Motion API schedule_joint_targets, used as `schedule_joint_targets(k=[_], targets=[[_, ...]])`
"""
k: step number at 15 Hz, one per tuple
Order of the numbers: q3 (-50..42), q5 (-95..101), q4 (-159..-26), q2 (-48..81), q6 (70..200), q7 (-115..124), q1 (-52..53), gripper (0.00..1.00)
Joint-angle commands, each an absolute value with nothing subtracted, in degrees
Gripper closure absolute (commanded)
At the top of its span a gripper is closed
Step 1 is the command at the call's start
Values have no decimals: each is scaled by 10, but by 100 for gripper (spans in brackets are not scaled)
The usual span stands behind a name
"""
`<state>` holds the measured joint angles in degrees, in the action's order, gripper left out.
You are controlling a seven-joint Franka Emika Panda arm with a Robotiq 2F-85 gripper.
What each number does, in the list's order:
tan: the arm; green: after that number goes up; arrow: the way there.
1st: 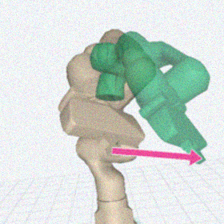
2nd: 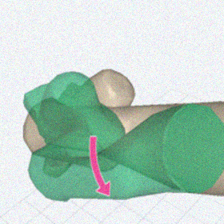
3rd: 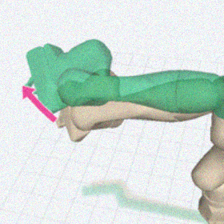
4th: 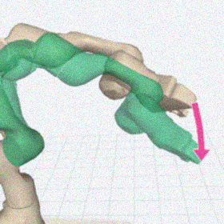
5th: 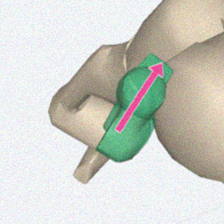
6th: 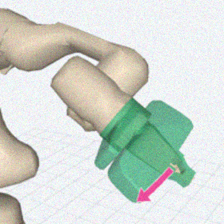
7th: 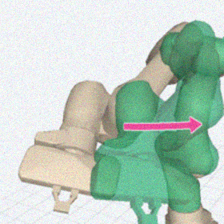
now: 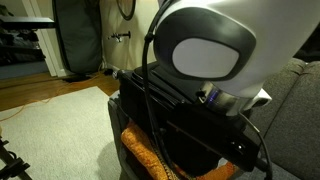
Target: Move the zip to the left
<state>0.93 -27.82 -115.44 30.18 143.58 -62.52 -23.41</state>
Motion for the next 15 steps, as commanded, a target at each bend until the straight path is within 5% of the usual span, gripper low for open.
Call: schedule_joint_targets(k=[1,15], targets=[[33,-309,-1194,270,1471,-665,-259,0],[50,-362,-1192,279,1481,-736,-271,0]])
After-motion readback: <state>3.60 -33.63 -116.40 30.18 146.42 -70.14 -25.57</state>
